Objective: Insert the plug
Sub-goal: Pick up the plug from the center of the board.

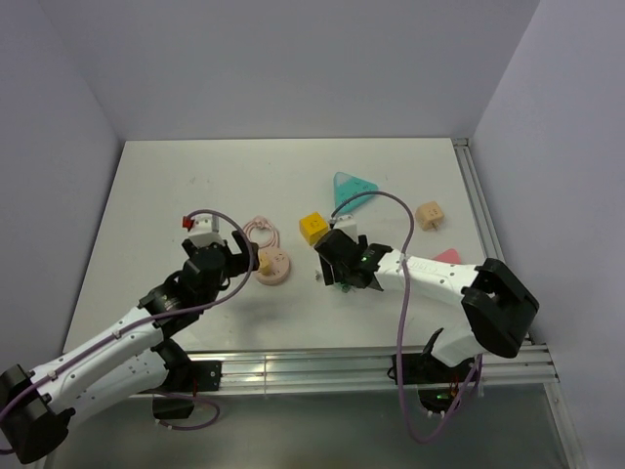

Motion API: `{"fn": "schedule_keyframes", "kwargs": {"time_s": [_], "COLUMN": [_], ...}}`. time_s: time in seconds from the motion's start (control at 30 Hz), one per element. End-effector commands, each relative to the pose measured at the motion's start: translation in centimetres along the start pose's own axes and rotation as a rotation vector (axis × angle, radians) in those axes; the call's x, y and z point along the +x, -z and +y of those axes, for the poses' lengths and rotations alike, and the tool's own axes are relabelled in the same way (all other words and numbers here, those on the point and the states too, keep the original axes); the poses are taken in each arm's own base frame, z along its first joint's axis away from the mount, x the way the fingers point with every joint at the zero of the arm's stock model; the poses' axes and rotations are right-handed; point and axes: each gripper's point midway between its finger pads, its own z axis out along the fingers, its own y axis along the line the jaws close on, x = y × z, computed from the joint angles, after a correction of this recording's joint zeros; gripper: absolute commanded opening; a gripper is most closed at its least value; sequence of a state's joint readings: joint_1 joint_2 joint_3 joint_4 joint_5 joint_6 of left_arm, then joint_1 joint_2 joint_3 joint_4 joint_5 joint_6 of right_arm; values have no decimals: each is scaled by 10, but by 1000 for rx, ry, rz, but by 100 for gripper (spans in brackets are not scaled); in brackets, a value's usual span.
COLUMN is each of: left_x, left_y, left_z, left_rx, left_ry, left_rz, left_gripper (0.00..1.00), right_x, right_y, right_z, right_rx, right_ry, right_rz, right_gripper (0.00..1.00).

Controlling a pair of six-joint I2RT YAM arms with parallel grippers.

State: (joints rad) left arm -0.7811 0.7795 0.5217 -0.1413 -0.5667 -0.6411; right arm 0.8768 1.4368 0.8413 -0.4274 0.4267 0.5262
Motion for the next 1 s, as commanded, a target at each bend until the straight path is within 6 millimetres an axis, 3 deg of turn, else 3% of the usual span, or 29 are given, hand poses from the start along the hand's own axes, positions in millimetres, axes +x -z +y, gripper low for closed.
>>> {"fn": "schedule_keyframes", "kwargs": {"time_s": [0.0,0.3,0.7,0.8,0.87,0.97], "left_x": [-8,-3,1,1,0,-2], "left_y": [1,-2,-5,-5,-4,-3], "left_z": [-17,-30,-34,-36,-37,-39], "left_rx": [56,78,52,50,50,53], "left_ry": [24,31,17,8,2,0], "left_rz": [13,76,136,150,162,166], "left_gripper": [99,100,100,99,100,100], "right_x": [-7,9,21,26,26,25], "right_y": [-3,-2,-17,-19,-17,-9], "right_z": [-4,7,5,11,17,37], "right_rx": [30,-84,-39,-62,-102,-219], "right_ry": [25,80,232,258,260,258], "right_rz": [-8,24,143,185,190,183], "right_gripper": [77,77,73,67,55,49]}}
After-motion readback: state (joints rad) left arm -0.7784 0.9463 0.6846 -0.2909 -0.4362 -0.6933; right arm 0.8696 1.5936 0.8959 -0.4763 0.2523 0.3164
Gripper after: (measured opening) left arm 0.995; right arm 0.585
